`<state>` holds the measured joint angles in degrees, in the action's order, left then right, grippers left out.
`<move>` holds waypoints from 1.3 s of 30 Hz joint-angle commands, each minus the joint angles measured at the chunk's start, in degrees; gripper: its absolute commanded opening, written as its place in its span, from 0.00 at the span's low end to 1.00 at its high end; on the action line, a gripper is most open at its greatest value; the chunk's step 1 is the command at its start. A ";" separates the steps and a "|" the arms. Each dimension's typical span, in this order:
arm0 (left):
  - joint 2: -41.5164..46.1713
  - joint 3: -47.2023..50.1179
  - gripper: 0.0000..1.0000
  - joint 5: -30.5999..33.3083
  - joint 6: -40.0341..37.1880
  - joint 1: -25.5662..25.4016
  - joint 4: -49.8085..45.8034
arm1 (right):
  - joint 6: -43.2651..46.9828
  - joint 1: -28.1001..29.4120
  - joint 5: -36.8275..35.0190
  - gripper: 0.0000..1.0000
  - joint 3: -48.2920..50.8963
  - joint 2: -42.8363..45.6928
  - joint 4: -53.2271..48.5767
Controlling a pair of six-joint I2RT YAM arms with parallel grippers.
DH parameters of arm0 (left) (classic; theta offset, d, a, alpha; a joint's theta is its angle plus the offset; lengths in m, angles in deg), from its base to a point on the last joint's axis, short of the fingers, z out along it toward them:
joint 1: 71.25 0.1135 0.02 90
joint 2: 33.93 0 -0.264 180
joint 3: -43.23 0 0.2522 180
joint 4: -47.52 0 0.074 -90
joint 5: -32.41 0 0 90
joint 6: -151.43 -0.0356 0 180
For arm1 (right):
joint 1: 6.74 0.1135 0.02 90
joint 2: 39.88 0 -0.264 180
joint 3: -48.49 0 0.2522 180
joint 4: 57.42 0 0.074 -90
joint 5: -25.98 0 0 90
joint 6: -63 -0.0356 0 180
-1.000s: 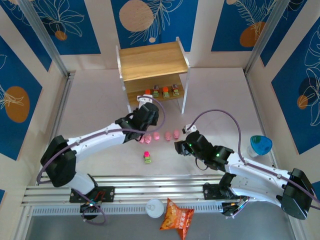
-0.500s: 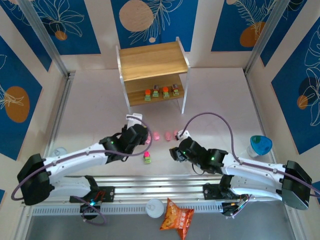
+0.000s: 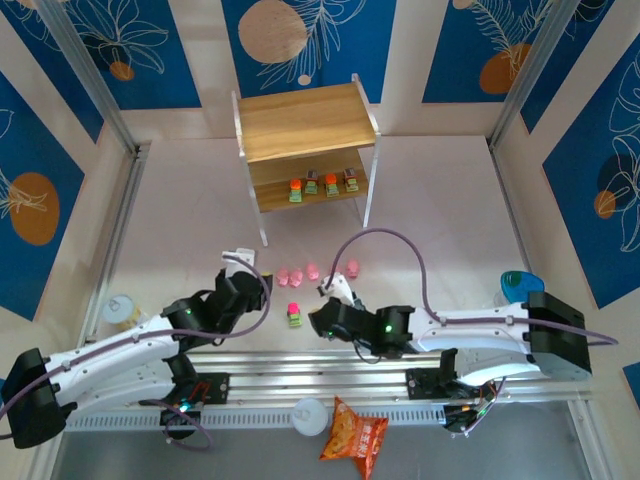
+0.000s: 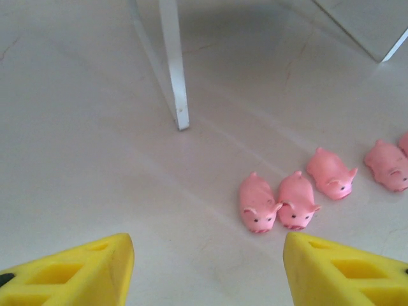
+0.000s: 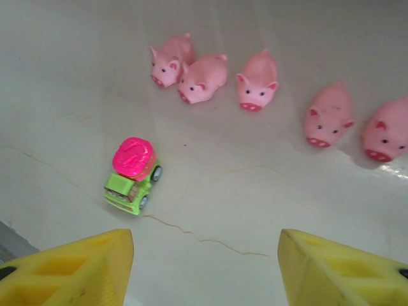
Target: Place and organize the plastic toys onto the shelf
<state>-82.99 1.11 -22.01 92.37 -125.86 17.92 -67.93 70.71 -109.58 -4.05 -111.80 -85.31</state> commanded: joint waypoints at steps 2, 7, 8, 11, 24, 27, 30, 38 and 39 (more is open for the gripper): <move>1.79 3.48 0.66 -2.03 -1.54 1.97 1.11 | -5.89 1.28 -2.53 0.62 -3.07 -5.06 -0.34; 2.30 7.54 0.68 -5.05 -3.48 4.95 5.75 | -6.18 2.25 -1.12 0.62 -6.56 -11.25 1.49; 2.29 8.03 0.68 -5.64 -3.73 5.39 6.36 | -6.22 2.36 -1.03 0.62 -7.18 -12.22 1.69; 2.27 9.47 0.69 -7.02 -4.00 6.09 8.83 | -6.61 2.92 -0.68 0.62 -9.93 -15.82 1.86; 5.16 10.51 0.73 -8.04 -2.57 8.65 8.09 | -13.75 2.99 -1.89 0.65 -17.87 -25.83 -3.18; 6.40 11.00 0.74 -8.32 -1.94 9.34 7.50 | -15.50 2.74 -2.16 0.65 -18.55 -27.09 -4.03; 7.21 11.39 0.74 -8.97 -1.67 9.86 7.40 | -16.59 2.73 -2.75 0.64 -19.35 -28.30 -4.76; 7.13 11.57 0.75 -10.06 -1.23 10.88 7.45 | -18.88 3.07 -5.55 0.58 -18.70 -30.06 -2.86; 7.06 11.59 0.75 -10.10 -1.19 10.97 7.40 | -19.12 3.15 -5.91 0.57 -18.76 -30.33 -2.75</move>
<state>-76.37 11.98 -31.06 90.10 -115.69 25.64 -84.41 73.50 -112.31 -21.93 -141.07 -88.53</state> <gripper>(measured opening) 0.747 0.575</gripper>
